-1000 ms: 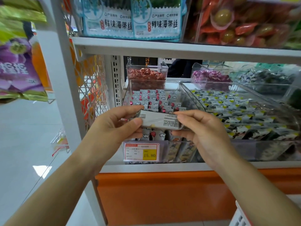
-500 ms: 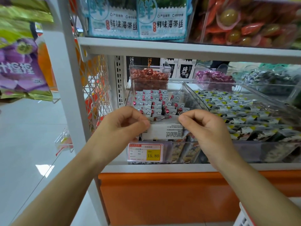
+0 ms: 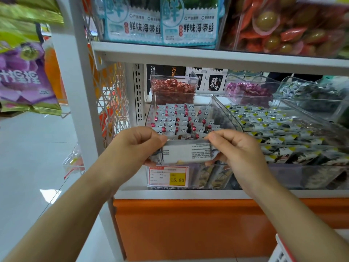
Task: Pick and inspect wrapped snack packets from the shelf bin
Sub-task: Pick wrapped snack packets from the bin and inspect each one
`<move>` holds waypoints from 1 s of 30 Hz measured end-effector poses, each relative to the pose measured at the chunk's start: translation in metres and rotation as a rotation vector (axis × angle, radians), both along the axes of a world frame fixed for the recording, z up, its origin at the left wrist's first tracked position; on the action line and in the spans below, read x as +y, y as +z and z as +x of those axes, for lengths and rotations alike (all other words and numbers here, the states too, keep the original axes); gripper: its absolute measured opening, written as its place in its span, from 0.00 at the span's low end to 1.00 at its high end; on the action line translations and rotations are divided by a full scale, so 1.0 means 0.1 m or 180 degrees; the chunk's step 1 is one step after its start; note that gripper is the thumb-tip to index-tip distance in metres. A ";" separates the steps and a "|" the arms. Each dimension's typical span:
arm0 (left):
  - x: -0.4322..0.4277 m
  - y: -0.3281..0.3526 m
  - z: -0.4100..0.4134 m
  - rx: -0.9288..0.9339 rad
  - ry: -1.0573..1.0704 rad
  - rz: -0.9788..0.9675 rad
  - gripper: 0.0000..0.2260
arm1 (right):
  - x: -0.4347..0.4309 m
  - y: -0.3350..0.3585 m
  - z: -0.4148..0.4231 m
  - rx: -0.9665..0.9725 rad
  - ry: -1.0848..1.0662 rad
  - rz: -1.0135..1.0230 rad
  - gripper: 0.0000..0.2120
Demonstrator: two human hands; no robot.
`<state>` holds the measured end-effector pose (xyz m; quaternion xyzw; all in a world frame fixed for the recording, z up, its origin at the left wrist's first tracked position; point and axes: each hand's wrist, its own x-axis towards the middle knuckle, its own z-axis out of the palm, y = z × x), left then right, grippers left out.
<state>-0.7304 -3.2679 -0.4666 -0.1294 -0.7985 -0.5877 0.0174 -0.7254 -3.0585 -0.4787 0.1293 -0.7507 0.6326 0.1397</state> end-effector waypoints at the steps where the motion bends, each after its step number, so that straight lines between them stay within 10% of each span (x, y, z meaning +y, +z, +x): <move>1: 0.00 -0.01 -0.01 0.0025 0.0015 -0.0042 0.14 | 0.00 0.00 0.00 -0.0062 -0.0034 -0.0001 0.10; 7: 0.09 -0.08 0.03 0.0276 -0.0233 -0.0176 0.14 | 0.02 -0.05 -0.05 -0.0139 -0.0619 -0.0122 0.10; 10: 0.14 -0.09 0.00 0.0361 0.0082 -0.0057 0.12 | 0.08 0.00 -0.06 -0.0315 0.0249 -0.0627 0.12; 16: 0.32 0.00 -0.06 0.0593 0.0401 0.0149 0.10 | 0.10 0.12 -0.16 0.0045 -0.0279 0.0100 0.10; 30: 0.79 -0.01 -1.88 0.0232 0.0646 -0.2278 0.26 | 0.25 0.58 -1.40 0.0355 -0.1132 0.0959 0.11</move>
